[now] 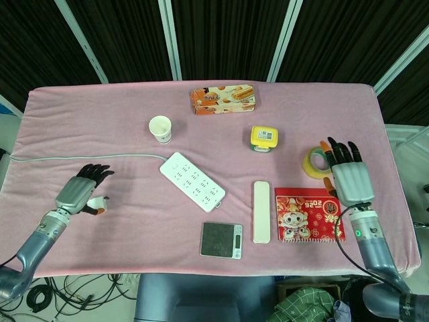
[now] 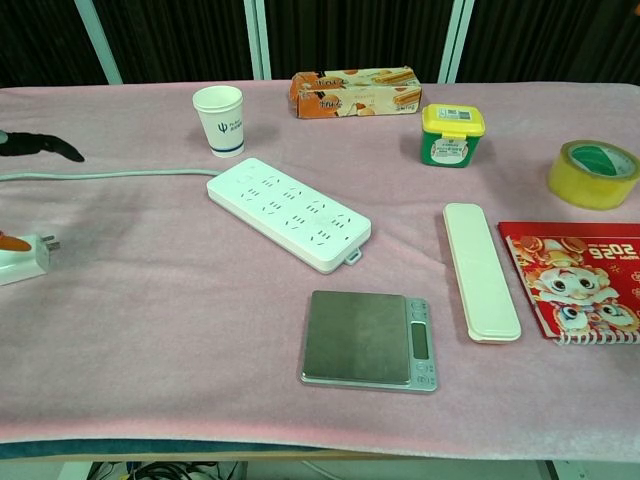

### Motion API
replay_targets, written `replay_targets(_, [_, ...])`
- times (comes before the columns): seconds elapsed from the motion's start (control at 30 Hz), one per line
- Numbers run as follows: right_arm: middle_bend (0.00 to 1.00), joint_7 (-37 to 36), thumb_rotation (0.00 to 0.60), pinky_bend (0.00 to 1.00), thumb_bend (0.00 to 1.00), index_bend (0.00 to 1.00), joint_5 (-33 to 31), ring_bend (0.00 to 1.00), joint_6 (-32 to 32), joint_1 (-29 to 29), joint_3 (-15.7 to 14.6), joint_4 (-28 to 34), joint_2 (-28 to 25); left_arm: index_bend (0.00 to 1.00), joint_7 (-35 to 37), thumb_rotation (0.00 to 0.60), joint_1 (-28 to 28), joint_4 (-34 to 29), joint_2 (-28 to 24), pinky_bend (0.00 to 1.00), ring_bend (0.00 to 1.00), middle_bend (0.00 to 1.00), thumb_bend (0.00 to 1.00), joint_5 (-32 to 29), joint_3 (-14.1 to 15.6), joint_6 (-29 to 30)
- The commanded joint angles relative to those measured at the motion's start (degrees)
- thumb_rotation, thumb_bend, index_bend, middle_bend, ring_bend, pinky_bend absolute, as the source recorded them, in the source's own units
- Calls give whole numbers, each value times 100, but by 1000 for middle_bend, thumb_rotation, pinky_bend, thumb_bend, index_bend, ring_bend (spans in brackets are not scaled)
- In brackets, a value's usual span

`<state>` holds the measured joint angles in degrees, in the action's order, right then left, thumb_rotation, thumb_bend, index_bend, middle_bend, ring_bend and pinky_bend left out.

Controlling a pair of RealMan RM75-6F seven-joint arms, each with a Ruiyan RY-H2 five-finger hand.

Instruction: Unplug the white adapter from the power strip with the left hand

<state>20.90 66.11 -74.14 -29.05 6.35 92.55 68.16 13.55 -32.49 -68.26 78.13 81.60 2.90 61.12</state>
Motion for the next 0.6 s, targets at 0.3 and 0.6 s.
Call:
replay_targets(0.3, [32, -270, 600, 74, 298, 8, 1082, 91, -1344, 1240, -689, 317, -128, 153, -2054, 600, 1282, -2172, -918, 0, 0, 70, 34, -254, -157, 2144])
replay_targets(0.6, [31, 113, 600, 74, 298, 5, 1798, 83, -1836, 1873, -1145, 589, 158, 138, -2499, 600, 2316, -3257, -1353, 0, 0, 66, 36, 100, 415, 3056])
